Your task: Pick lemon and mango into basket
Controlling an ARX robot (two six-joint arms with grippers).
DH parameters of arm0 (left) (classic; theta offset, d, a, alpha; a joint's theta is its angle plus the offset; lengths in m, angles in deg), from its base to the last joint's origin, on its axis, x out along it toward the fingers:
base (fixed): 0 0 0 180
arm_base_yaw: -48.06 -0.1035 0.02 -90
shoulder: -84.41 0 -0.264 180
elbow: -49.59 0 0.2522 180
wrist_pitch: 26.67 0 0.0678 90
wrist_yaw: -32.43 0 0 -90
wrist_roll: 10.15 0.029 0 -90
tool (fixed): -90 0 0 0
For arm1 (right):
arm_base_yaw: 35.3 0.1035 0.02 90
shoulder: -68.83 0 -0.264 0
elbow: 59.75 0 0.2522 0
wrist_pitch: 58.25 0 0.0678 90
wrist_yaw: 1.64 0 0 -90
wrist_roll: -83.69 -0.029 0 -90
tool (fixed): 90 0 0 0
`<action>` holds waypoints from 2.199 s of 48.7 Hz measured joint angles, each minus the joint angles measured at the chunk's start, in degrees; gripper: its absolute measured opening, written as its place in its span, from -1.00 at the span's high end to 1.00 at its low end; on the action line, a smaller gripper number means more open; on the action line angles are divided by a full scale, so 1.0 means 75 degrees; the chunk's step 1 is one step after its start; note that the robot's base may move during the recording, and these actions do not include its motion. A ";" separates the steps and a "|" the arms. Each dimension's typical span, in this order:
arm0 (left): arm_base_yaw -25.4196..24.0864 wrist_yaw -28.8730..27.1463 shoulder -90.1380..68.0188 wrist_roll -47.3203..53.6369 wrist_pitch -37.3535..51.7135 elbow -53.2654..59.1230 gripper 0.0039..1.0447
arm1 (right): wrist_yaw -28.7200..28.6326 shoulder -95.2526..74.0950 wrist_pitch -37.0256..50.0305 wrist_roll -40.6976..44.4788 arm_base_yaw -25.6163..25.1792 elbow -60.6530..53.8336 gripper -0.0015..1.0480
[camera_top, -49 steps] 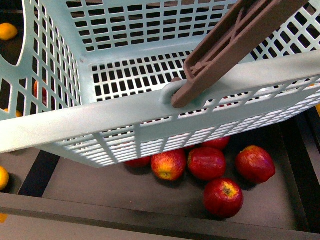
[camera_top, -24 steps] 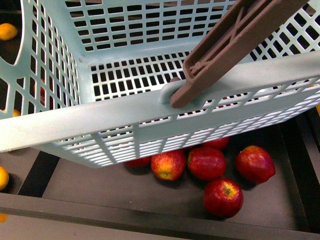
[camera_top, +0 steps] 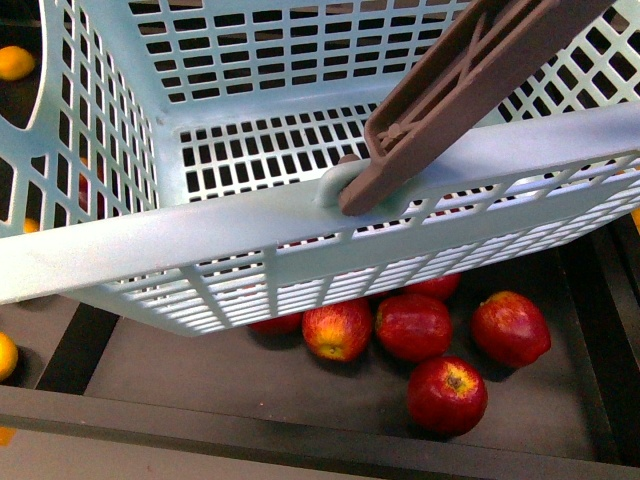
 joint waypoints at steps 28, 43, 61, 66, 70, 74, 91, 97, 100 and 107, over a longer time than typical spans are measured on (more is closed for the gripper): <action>0.0000 -0.0003 0.0000 0.0000 0.0000 0.0000 0.90 | 0.0915 0.4995 -0.0979 -0.1577 0.3197 -0.1530 -0.20; 0.0000 0.0009 0.0000 0.0000 0.0000 0.0000 0.90 | 0.2442 0.4430 -0.0606 -0.1950 0.6114 -0.1475 -0.19; 0.0000 -0.0029 -0.0026 0.0038 -0.0003 0.0000 0.90 | 0.3480 0.4150 -0.0548 -0.2046 0.6204 -0.1390 -0.83; 0.0000 -0.0020 -0.0026 0.0023 -0.0003 0.0000 0.90 | 0.4074 0.4605 -0.0781 -0.2028 0.5834 -0.1469 -0.83; -0.0003 -0.0044 -0.0029 0.0032 -0.0003 0.0000 0.90 | 0.4208 0.5289 -0.0694 -0.1821 0.5313 -0.1824 -0.78; -0.0012 -0.0041 -0.0029 0.0032 -0.0003 0.0000 0.90 | 0.3212 0.5863 0.0973 -0.0731 0.4814 -0.2699 -0.49; 0.0015 -0.0044 -0.0035 0.0035 -0.0003 0.0000 0.90 | 0.2961 0.7251 0.2057 0.0408 0.4779 -0.5135 0.78; 0.0015 -0.0032 -0.0035 0.0026 -0.0003 0.0000 0.90 | 0.2964 0.7600 0.2066 0.0469 0.4776 -0.5523 0.96; 0.0015 -0.0032 -0.0035 0.0029 -0.0003 0.0000 0.90 | 0.2961 0.7810 0.2055 0.0466 0.4774 -0.5712 0.96; 0.0015 -0.0032 -0.0035 0.0029 -0.0003 0.0000 0.90 | 0.2961 0.8236 0.1961 0.0466 0.4776 -0.6021 0.96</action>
